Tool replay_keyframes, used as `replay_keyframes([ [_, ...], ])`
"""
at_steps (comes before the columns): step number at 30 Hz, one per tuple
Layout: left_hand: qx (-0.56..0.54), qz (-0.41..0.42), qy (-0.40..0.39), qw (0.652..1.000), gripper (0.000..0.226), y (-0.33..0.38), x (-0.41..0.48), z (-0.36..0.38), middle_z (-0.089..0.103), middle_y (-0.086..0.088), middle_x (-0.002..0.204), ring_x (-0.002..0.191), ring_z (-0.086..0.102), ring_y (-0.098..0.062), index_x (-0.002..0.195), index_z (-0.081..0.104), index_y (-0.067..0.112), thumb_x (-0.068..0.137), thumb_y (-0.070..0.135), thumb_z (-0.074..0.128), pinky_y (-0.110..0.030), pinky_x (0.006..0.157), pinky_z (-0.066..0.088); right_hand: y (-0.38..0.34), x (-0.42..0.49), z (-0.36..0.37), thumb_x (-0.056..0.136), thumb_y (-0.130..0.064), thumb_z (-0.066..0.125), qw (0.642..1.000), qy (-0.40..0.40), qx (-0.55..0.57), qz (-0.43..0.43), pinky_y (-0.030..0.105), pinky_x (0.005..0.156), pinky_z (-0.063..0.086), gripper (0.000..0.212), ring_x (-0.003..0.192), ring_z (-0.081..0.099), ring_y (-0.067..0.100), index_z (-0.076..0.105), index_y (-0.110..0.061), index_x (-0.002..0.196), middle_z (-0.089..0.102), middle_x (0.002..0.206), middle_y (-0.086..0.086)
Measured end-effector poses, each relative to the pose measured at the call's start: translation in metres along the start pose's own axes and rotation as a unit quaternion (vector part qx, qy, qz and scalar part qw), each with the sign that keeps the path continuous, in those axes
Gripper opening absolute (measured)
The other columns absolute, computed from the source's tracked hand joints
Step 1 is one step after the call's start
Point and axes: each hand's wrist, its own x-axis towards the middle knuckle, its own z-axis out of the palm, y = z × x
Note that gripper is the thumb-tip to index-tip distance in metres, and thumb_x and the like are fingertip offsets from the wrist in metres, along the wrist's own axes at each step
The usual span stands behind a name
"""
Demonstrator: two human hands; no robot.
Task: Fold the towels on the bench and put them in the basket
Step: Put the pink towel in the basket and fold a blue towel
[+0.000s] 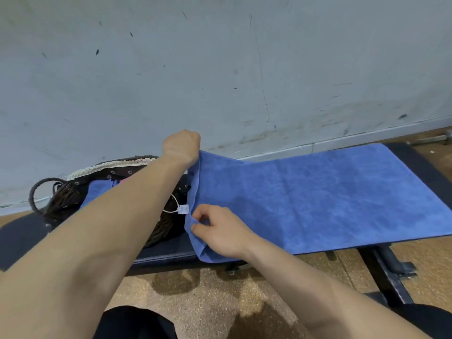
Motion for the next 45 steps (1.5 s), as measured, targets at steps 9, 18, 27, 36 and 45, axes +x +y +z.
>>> replay_keyframes([
  [9, -0.097, 0.053, 0.098, 0.989, 0.019, 0.062, 0.008, -0.049, 0.059, -0.010, 0.110, 0.096, 0.060, -0.036, 0.105, 0.067, 0.020, 0.096, 0.031, 0.054, -0.036, 0.071, 0.043, 0.018, -0.047, -0.090, 0.087, -0.020, 0.052, 0.985, 0.142, 0.056, 0.074, 0.035, 0.062, 0.034, 0.016, 0.060, 0.041, 0.013, 0.050, -0.005, 0.080, 0.046, 0.065, -0.002],
  [18, -0.176, 0.114, 0.166, 0.963, 0.021, 0.180, 0.027, -0.088, 0.051, -0.012, 0.117, 0.106, 0.052, -0.036, 0.114, 0.059, 0.015, 0.101, 0.020, 0.044, -0.042, 0.071, 0.039, 0.083, -0.136, -0.204, 0.078, -0.026, 0.058, 0.938, 0.303, 0.053, 0.161, 0.053, 0.073, 0.059, 0.008, 0.066, 0.068, 0.024, 0.063, -0.021, 0.081, 0.068, 0.063, 0.000],
  [27, -0.245, 0.183, 0.190, 0.933, 0.027, 0.299, 0.039, -0.112, 0.054, -0.008, 0.113, 0.104, 0.053, -0.032, 0.108, 0.061, 0.018, 0.100, 0.040, 0.048, -0.042, 0.076, 0.045, 0.129, -0.195, -0.269, 0.094, -0.021, 0.057, 0.863, 0.421, 0.023, 0.277, 0.045, 0.075, 0.060, 0.014, 0.062, 0.070, 0.013, 0.066, -0.023, 0.084, 0.072, 0.074, -0.001],
  [36, -0.264, 0.229, 0.136, 0.927, 0.024, 0.384, 0.063, -0.088, 0.055, -0.005, 0.110, 0.105, 0.054, -0.030, 0.104, 0.063, 0.021, 0.096, 0.041, 0.052, -0.040, 0.078, 0.043, 0.164, -0.217, -0.288, 0.089, -0.025, 0.047, 0.817, 0.369, -0.098, 0.431, 0.037, 0.075, 0.051, 0.012, 0.082, 0.064, 0.021, 0.058, -0.030, 0.086, 0.067, 0.083, -0.006],
  [45, -0.328, 0.229, 0.076, 0.913, 0.018, 0.435, 0.074, -0.051, 0.066, 0.000, 0.109, 0.102, 0.060, -0.027, 0.097, 0.064, 0.028, 0.092, 0.044, 0.058, -0.036, 0.077, 0.044, 0.177, -0.217, -0.287, 0.093, -0.024, 0.048, 0.796, 0.332, -0.199, 0.466, 0.033, 0.068, 0.040, 0.008, 0.088, 0.059, 0.027, 0.055, -0.027, 0.098, 0.061, 0.092, -0.002],
])
